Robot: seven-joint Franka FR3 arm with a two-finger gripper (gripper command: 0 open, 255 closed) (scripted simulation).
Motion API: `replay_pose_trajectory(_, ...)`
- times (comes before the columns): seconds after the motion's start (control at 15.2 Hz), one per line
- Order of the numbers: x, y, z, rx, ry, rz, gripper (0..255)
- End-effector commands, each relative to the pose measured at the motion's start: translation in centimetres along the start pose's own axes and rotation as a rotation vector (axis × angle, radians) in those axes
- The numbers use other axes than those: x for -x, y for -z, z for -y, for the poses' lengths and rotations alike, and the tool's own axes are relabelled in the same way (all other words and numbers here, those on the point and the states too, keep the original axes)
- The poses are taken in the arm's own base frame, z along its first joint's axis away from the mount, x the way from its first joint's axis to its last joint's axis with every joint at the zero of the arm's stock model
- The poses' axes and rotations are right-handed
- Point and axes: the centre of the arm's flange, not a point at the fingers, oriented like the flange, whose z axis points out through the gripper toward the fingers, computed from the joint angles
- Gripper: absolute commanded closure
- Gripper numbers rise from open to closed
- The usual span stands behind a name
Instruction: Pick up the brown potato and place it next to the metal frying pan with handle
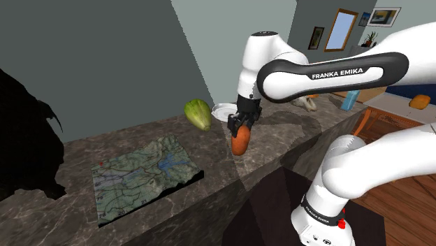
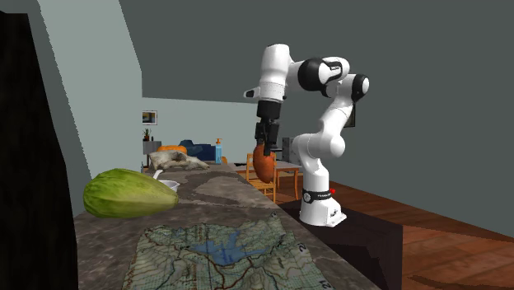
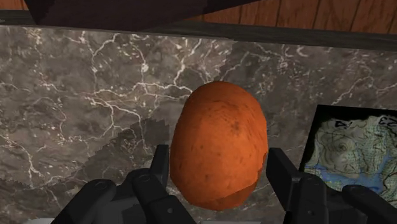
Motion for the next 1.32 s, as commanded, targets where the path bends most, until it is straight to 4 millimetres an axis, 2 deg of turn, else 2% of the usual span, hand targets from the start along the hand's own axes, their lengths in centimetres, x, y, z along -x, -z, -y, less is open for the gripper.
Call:
replay_pose_trajectory(0.0, -1.2, -0.1, -2.5, 0.000, 0.001, 0.000, 255)
replay_pose_trajectory(0.99, -10.1, -2.2, -20.1, 0.000, 0.001, 0.000, 255)
replay_pose_trajectory(1.06, -11.1, -2.4, -22.0, 0.000, 0.001, 0.000, 255)
replay_pose_trajectory(1.25, -10.9, -4.0, -21.9, 0.000, 0.001, 0.000, 255)
